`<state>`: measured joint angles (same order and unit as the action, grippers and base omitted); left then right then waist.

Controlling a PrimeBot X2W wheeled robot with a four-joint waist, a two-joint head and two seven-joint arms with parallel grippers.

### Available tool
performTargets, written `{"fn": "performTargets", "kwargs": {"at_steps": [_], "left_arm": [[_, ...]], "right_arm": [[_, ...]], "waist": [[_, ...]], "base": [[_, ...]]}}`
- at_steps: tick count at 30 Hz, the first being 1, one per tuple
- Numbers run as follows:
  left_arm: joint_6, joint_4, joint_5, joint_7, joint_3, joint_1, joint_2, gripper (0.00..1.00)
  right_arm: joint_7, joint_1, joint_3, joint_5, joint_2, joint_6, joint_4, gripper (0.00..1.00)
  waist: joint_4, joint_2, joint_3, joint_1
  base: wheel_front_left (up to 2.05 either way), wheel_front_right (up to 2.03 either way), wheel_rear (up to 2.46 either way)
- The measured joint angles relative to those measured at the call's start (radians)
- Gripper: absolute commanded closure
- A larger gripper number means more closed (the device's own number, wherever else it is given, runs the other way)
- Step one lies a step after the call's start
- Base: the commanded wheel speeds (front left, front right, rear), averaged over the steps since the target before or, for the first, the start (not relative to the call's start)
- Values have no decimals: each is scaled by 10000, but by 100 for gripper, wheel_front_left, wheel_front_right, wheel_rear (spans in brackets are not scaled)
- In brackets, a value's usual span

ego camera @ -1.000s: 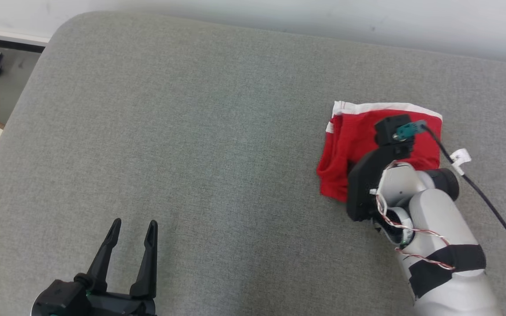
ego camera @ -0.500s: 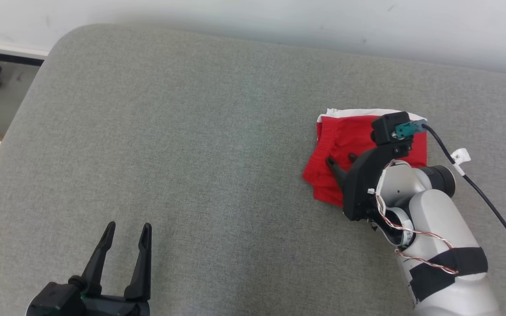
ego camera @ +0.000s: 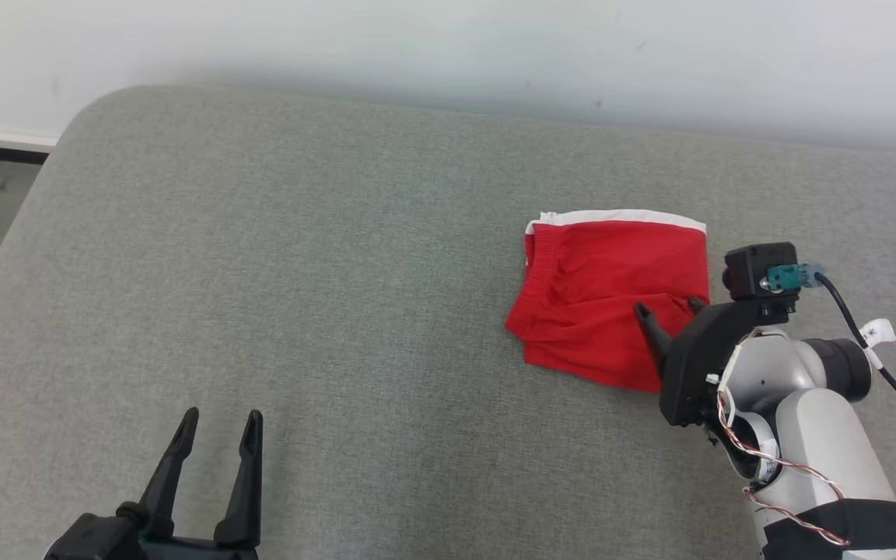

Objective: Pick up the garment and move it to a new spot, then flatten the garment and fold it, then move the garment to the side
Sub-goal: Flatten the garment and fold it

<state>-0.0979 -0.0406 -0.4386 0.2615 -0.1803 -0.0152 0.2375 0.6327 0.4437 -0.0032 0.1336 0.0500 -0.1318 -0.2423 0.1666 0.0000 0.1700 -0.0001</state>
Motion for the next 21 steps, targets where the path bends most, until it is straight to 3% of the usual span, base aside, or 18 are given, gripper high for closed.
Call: {"fn": "performTargets", "kwargs": {"at_steps": [1, 2, 13, 17, 21], "left_arm": [[0, 2, -2, 0, -12, 4, 6, 0], [-2, 6, -4, 0, -35, 4, 6, 0], [-75, -67, -17, 0, -109, -107, -19, 0], [-77, -109, -17, 0, -48, -107, -31, 0], [-77, -128, -17, 0, 81, -73, -33, 0]], "right_arm": [[-107, -17, -67, -146, 6, 0, -50, 60], [-203, -37, -107, -207, 8, 0, -151, 100], [-848, 69, 100, -522, 8, 0, -2088, 100], [-876, 34, 184, -441, 21, 2, -2102, 100], [-435, -575, 301, -247, 13, 2, -1313, 100]], "waist": [[-44, -1, -11, 0], [-78, 0, -15, 0], [-54, 0, 309, 2], [-27, 0, 274, 2], [-64, 0, 117, 2]], "base": [[0, 0, 0], [0, 0, 0], [0, 0, 0], [0, 0, 0], [0, 0, 0]]}}
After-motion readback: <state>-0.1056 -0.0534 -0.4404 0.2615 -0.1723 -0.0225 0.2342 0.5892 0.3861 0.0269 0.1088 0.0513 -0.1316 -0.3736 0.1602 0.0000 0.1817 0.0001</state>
